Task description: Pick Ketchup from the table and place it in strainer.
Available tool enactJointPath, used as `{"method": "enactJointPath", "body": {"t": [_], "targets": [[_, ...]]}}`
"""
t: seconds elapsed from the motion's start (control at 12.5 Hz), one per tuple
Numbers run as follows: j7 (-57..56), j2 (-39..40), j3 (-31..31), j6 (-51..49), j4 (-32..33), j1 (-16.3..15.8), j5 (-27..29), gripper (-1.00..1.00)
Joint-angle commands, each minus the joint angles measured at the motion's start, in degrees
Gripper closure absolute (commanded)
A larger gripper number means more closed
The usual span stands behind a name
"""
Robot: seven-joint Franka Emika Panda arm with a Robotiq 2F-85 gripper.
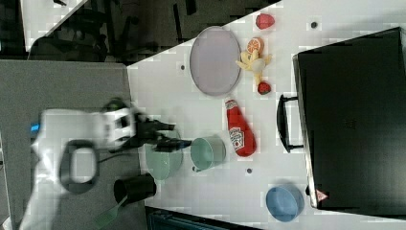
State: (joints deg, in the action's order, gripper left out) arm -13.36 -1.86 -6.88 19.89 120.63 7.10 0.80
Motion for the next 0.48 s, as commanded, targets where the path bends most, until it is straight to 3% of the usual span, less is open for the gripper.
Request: {"method": "enactJointPath", "body": {"t": [0.08, 0.48], "targets": [[-23.71, 0.43, -0.22, 6.52, 3.68, 0.21, -0.01, -1.0], [-43.28, 4.5, 0.0, 20.75, 10.5, 0.31, -0.03, -1.0]]}}
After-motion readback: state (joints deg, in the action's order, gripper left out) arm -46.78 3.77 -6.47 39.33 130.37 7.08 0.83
